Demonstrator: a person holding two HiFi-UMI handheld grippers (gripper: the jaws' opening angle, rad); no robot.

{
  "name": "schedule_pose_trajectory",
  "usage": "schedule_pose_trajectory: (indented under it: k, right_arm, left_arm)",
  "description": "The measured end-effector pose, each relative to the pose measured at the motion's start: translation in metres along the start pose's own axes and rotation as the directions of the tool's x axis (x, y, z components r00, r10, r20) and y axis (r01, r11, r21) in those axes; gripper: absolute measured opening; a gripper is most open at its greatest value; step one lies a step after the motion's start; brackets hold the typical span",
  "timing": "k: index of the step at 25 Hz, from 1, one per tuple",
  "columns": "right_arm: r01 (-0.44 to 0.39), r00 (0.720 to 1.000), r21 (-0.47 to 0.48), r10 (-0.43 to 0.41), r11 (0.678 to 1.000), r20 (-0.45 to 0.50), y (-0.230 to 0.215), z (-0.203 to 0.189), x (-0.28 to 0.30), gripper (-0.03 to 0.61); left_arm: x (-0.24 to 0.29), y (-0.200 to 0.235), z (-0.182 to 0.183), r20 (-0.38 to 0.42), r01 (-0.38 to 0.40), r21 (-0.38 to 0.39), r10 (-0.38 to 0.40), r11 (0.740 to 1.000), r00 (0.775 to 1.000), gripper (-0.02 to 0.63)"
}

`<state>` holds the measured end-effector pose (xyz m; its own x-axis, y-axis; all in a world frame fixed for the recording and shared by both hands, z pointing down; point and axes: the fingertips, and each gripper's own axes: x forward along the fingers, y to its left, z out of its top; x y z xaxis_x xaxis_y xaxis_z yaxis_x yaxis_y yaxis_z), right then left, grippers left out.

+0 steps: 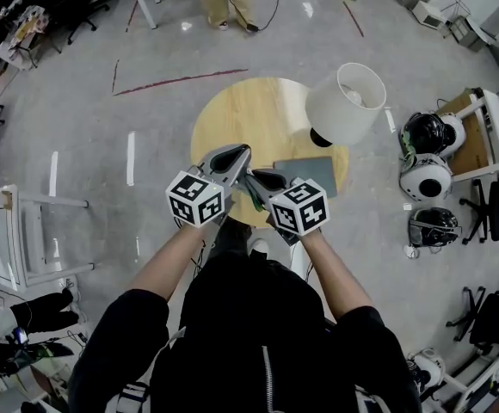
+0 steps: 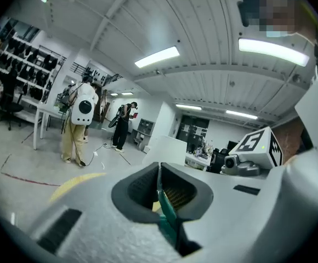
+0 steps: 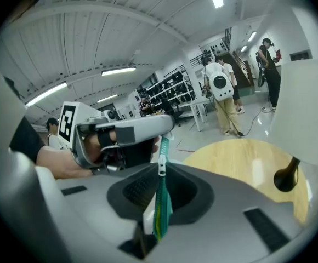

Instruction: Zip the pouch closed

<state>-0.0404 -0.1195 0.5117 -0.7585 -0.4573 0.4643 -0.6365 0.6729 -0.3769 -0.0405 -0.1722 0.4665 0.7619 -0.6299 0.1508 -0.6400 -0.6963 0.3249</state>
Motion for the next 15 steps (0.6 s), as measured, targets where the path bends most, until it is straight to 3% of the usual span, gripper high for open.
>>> schedule_pose_trajectory:
  k: [5,7,10,15]
  right_arm:
    - [-0.015,0.992,-0.046,0.02,0.999,0.121,0.003,0.015,-0.007,0.04]
    - [-0.009,0.984,-0.076,0.023,0.997,0.179,0.004,0.022,-0.011,0.04]
    - [-0.001,0.974,-0.082,0.019,0.997,0.227,0.002,0.025,-0.015,0.04]
    - [0.005,0.978,-0.061,0.008,0.998,0.209,-0.001,0.025,-0.014,0.041]
  left_arm:
    - [-0.005,0.021,0.004,0.073,0.021,-0.245,-0.003,0.969,0.997,0.017]
    - [-0.005,0.023,0.009,0.097,0.032,-0.277,-0.005,0.96,0.995,0.017]
    - [-0.003,0.019,0.016,0.111,0.041,-0.264,-0.012,0.964,0.994,0.015]
    - [-0.002,0.012,0.019,0.076,0.034,-0.128,-0.025,0.991,0.997,0.016]
